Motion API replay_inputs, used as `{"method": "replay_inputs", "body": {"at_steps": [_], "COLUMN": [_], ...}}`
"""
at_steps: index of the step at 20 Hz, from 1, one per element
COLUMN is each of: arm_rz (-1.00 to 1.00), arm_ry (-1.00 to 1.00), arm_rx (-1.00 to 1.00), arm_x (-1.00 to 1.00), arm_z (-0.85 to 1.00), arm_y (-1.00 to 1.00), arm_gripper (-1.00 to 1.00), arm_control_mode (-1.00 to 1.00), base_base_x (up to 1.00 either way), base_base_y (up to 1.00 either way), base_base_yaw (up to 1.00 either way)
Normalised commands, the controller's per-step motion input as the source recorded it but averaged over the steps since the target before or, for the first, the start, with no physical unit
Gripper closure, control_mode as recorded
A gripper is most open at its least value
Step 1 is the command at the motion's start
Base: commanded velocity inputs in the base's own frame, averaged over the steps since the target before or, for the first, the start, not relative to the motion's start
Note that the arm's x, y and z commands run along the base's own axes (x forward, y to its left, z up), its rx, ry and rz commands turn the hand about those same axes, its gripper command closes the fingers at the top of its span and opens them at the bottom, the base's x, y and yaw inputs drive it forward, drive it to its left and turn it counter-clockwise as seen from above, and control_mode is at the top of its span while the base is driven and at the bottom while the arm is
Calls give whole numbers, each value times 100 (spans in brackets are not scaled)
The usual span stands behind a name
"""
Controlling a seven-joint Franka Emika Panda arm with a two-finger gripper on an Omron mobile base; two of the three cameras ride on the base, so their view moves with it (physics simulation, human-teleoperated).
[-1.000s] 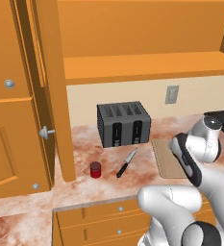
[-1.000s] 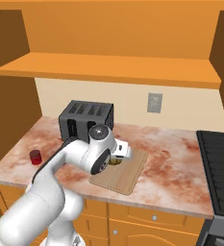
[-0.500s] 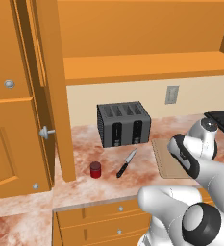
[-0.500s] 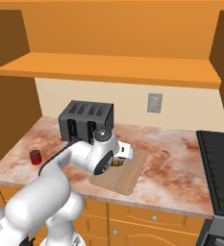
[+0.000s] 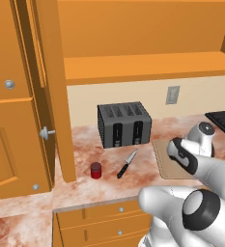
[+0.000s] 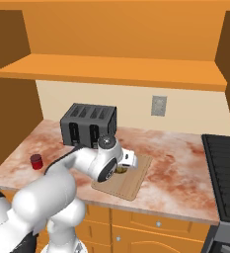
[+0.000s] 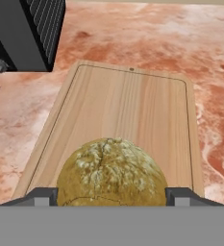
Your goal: Pick the bread, place it on the cutting board, pick the jam, place it on the counter, and close the cabinet.
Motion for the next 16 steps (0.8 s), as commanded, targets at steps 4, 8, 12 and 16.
{"method": "replay_inputs", "body": {"at_steps": [4,8,12,16], "arm_rz": [0,0,0,0], "arm_ry": [0,0,0,0], "arm_rx": [0,0,0,0], "arm_x": [10,8,7,6], "arm_z": [-16,-14,-11,-9], "arm_y": [0,0,-2,-3], "arm_gripper": [100,100,100,100], "arm_control_mode": [-100,-100,-100,-100], "base_base_x": [0,0,0,0], "base_base_y": [0,0,0,0], "base_base_yaw": [0,0,0,0]}}
